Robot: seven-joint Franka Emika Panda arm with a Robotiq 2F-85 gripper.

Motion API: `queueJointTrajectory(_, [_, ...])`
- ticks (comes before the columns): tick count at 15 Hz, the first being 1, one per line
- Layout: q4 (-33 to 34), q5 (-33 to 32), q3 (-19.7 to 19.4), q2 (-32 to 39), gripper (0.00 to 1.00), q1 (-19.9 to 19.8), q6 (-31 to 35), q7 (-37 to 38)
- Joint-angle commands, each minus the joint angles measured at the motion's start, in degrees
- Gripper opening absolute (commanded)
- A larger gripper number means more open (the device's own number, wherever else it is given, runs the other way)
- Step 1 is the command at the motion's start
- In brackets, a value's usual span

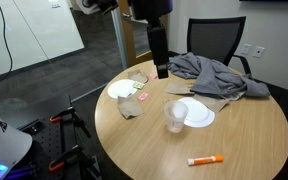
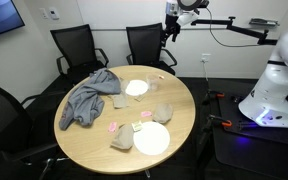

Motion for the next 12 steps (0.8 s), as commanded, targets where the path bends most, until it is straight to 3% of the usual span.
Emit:
queueJointTrajectory(1, [1.25,-0.97,-1.71,3.65,1.00,-0.84,3.67,-0.23])
queueJointTrajectory(12, [1.20,0.50,-5.09,14.57,1.00,-1.15,12.73,-2.68])
